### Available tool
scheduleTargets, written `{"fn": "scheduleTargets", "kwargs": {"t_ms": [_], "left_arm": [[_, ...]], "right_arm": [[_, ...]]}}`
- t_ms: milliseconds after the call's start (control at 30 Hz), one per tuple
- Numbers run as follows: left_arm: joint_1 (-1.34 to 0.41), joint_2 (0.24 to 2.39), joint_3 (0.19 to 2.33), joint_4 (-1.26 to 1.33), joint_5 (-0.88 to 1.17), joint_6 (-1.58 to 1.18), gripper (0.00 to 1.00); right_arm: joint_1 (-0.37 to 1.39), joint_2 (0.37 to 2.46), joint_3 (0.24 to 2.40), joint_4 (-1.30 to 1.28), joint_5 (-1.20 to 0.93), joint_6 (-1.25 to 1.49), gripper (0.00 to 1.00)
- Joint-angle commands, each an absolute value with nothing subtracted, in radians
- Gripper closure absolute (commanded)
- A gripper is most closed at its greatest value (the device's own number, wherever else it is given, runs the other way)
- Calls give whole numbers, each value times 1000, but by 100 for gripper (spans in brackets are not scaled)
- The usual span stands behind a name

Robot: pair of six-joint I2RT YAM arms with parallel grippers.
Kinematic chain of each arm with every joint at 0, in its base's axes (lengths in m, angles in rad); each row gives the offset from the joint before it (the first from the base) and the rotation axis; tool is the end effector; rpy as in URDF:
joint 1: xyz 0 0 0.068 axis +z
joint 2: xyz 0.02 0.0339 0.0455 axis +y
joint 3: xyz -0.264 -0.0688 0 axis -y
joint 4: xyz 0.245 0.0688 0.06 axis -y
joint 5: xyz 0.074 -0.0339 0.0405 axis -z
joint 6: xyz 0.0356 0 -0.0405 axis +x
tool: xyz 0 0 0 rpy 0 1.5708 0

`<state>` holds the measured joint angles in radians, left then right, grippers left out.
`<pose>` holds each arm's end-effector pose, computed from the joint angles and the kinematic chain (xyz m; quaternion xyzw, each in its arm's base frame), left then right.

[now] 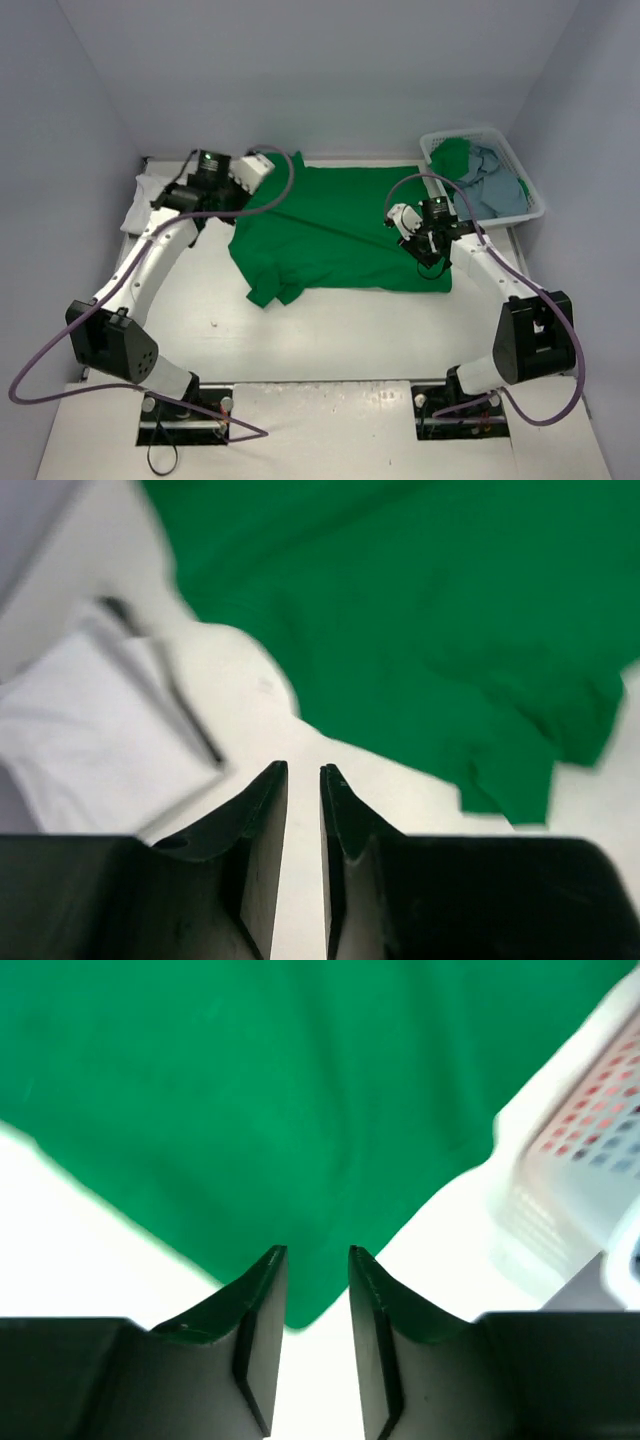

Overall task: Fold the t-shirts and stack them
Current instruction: Flatten out the crumpled T-shirt at the center of the board.

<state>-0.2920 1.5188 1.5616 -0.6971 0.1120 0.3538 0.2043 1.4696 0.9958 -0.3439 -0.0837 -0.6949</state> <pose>0.3199 -0.1003 0.3810 0.3076 0.8413 -0.0365 0.4430 0.3065 0.0665 0.2379 -0.4177 0.8301 -0.0515 0.3658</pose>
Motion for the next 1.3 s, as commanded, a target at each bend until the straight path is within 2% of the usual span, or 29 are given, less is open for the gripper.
{"fn": "scheduleTargets", "kwargs": {"t_ms": [0,200,333,900,1000,1133,1267], "left_arm": [[-383,1424,1340,-651,106,488,86],[-397,1319,1165,-575,126,564,88],[-416,1321,1141,-564,106,574,88],[-492,1338,1138,-574,112,538,88],[-494,1336,1143,-583,123,537,88],[-503,1336,1138,-598,143,548,88],[-532,1322,1114,-614,166,589,87]], "right_arm": [[209,1382,928,-420,-107,-843,69],[212,1351,812,-428,-31,-982,59],[212,1377,770,-431,30,-1035,54],[210,1500,792,-422,49,-1054,54],[209,1534,795,-414,35,-1052,57],[209,1581,805,-403,19,-1040,100],[213,1575,804,-402,9,-1040,100]]}}
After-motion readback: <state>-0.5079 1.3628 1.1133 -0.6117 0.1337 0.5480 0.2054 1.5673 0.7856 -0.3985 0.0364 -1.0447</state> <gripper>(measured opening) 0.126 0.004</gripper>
